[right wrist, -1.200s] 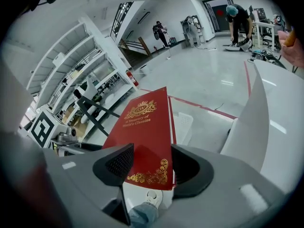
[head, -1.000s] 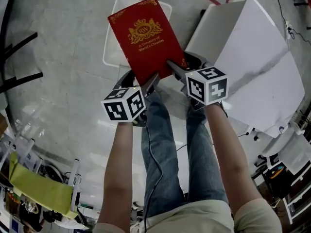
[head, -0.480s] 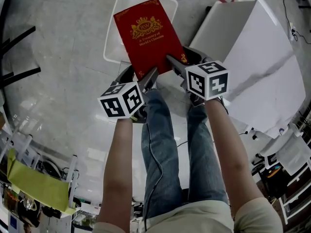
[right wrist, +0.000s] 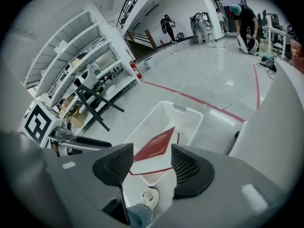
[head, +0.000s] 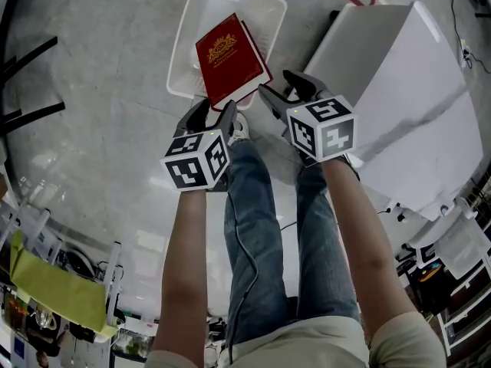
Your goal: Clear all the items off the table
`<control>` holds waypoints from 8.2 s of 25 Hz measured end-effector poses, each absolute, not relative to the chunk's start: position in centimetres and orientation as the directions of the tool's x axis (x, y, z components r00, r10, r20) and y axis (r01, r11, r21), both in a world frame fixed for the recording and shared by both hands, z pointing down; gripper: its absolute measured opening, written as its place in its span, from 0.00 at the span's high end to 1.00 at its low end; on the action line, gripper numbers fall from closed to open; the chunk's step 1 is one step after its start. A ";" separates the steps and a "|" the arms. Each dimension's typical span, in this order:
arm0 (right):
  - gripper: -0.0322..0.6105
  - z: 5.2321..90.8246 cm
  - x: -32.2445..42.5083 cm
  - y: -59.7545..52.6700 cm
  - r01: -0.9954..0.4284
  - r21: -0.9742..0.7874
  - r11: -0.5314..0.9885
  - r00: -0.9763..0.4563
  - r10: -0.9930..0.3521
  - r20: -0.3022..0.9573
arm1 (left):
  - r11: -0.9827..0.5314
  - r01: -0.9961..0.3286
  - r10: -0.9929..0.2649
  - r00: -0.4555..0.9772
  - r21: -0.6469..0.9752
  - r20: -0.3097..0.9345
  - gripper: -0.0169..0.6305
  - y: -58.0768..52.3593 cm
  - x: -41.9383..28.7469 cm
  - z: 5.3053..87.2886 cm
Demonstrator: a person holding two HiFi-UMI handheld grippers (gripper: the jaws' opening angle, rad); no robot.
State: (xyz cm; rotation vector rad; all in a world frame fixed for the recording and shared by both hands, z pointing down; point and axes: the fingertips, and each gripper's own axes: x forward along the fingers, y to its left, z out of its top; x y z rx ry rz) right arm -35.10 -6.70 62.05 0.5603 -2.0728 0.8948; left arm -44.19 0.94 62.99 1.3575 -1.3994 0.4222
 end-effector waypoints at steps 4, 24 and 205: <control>0.56 61.9 -35.2 -6.0 -0.638 -0.406 0.654 -0.589 -0.075 0.805 | 0.316 -0.839 -0.493 0.254 0.443 0.832 0.62 1.3 -44.0 62.7; 0.77 57.4 -36.3 -4.6 -0.612 -0.394 0.686 -0.634 -0.126 0.763 | 0.270 -0.845 -0.571 0.245 0.461 0.783 0.86 -0.1 -41.8 58.0; 0.95 28.3 45.7 16.0 -0.861 -0.266 0.434 -0.487 -0.551 0.678 | -0.168 -0.910 -0.623 0.396 0.380 0.674 0.96 15.1 37.9 26.8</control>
